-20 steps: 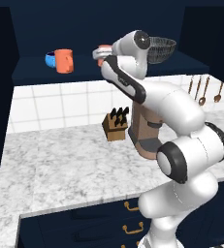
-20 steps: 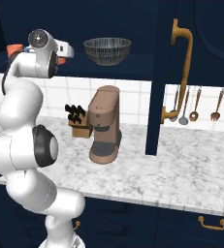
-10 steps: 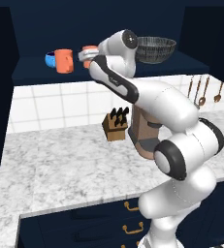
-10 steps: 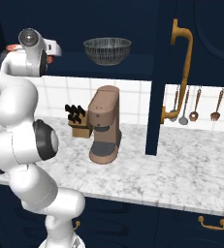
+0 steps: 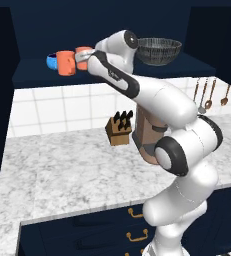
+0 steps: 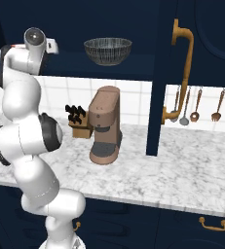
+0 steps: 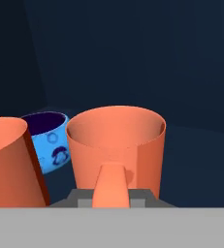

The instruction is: Gather all objects into one cabinet and sort the glasses and bowls to opposite sides.

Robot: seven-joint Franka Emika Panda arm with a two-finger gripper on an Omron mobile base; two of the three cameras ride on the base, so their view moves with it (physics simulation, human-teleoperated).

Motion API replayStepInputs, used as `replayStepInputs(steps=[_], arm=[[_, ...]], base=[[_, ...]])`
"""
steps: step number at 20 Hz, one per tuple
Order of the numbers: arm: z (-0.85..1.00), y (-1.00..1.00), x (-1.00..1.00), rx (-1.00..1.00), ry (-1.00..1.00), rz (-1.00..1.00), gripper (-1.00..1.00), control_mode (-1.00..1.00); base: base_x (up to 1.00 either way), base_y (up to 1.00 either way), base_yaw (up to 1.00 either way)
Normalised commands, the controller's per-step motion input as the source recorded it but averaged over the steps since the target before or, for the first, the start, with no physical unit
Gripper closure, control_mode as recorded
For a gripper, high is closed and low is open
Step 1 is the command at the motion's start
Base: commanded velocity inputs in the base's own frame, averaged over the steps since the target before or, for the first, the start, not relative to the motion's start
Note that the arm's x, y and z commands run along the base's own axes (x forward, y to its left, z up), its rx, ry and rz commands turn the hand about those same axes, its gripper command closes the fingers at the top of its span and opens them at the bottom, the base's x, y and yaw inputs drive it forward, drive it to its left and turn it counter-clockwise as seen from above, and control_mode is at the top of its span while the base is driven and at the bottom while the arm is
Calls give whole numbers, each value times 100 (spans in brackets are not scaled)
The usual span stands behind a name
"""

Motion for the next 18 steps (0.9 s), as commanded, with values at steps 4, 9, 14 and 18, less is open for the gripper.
replayStepInputs(steps=[4,9,14,18], arm=[[-6,16,30,0,0,0,100,-100],[-15,22,13,0,0,8,100,-100],[-18,6,8,0,0,15,100,-100],[-5,-8,2,0,-1,2,100,-100]], base=[[0,0,0],[0,0,0],[0,0,0],[0,0,0]])
